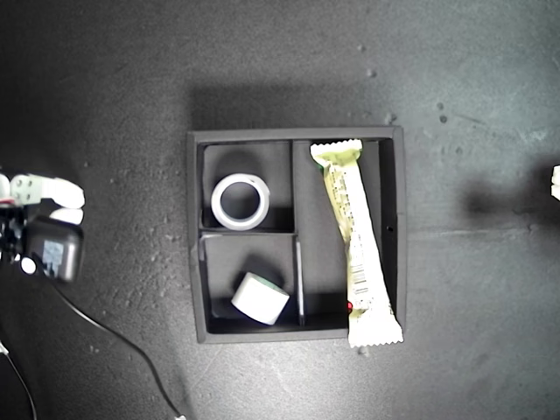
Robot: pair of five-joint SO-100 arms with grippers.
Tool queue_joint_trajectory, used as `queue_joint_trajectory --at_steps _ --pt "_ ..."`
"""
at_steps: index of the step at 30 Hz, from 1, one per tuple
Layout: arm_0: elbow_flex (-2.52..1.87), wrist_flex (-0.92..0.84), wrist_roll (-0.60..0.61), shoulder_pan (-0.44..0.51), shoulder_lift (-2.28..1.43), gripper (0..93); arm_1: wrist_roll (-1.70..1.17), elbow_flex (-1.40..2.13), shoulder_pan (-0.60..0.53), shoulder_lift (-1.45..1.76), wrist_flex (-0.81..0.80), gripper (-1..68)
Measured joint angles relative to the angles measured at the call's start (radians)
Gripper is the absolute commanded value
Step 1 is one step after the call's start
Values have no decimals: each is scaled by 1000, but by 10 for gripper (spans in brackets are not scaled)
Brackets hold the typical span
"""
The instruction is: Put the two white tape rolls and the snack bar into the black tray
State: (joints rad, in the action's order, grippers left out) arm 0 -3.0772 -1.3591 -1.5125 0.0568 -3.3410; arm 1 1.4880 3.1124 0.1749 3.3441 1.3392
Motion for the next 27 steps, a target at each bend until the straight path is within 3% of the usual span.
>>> queue_joint_trajectory --at_steps 9,27 --pt "0 0 152 -5 0 2 0 0 -2 2 0 1" --pt "0 0 158 -5 0 2 0 0 -2 2 0 1"
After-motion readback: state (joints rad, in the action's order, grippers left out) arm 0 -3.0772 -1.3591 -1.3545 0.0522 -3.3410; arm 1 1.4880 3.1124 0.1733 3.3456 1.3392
